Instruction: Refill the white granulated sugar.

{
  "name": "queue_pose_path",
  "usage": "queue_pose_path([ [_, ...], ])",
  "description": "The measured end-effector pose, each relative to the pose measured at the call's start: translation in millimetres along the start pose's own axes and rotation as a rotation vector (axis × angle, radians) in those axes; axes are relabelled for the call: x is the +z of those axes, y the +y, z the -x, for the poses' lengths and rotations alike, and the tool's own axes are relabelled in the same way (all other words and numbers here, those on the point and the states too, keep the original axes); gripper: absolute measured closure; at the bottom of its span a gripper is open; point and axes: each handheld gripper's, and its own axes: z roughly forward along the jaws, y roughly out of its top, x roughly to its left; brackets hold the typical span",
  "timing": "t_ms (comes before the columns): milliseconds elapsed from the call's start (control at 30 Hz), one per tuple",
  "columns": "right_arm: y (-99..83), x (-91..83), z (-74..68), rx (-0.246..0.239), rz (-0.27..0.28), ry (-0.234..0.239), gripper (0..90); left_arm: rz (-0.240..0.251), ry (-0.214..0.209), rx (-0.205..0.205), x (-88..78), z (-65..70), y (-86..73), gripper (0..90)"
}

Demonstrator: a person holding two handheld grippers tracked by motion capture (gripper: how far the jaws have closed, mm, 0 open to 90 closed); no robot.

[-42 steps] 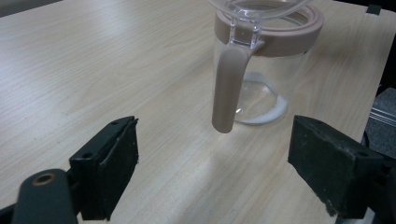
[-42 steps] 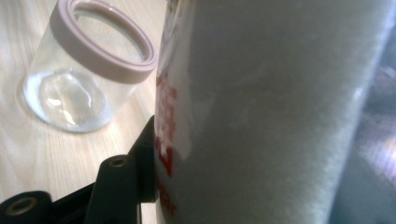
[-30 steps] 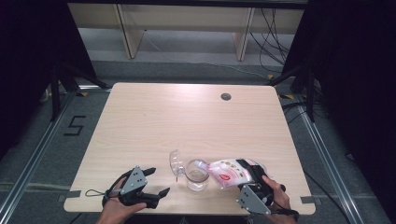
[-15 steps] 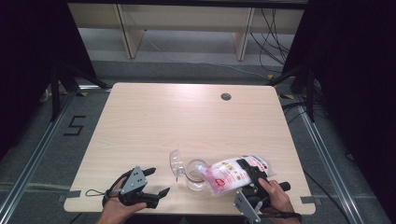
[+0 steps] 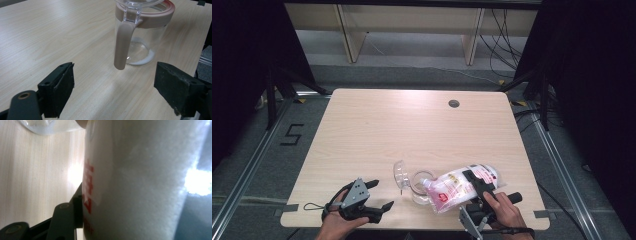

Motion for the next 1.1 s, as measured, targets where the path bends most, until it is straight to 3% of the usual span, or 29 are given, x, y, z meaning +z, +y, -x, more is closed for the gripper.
queue_pose_path([
  [33, -0.3, 0.4, -2.0, 0.020, -0.004, 0.004, 47.5, 0.000, 0.001, 0.000, 0.0, -0.1, 0.0, 16.1],
  [167, 1.5, 0.1, 1.4, -0.045, -0.019, -0.005, 47.6, 0.004, -0.011, -0.041, 0.8, 1.7, -1.0, 16.0],
  [267, 0.4, 1.6, 2.8, -0.063, -0.010, -0.010, 47.6, 0.002, -0.010, -0.027, 0.9, 1.0, -0.8, 16.0],
  [300, -0.1, 1.6, 1.5, -0.042, -0.020, -0.001, 47.7, 0.004, -0.009, -0.004, 0.9, -0.2, -0.4, 16.0],
  [333, -0.1, 1.2, 1.6, -0.045, -0.028, 0.000, 47.7, 0.002, -0.009, -0.005, 0.8, -0.3, -0.4, 16.0],
  [400, 0.8, 1.4, 4.7, -0.097, -0.023, -0.014, 47.7, -0.001, -0.008, -0.003, 0.8, -0.6, -0.5, 16.0],
  [600, 0.7, 1.8, 5.1, -0.108, -0.032, -0.014, 47.9, 0.000, -0.006, -0.003, 1.0, -0.4, -0.6, 16.1],
  [700, 1.8, 1.7, 7.7, -0.138, -0.031, -0.024, 48.0, -0.001, -0.007, -0.003, 1.0, -0.6, -0.6, 16.1],
  [1033, 1.4, 1.2, 9.0, -0.129, -0.038, -0.022, 48.3, 0.001, -0.009, -0.002, 1.1, -0.6, -0.5, 16.0],
  [1067, 1.8, 1.8, 11.1, -0.159, -0.019, -0.030, 48.3, 0.002, -0.008, -0.004, 1.2, -0.7, -0.5, 16.0],
  [1100, 0.9, 0.8, 6.8, -0.097, -0.033, -0.028, 48.3, 0.001, -0.008, -0.004, 1.1, -0.8, -0.5, 16.0],
])
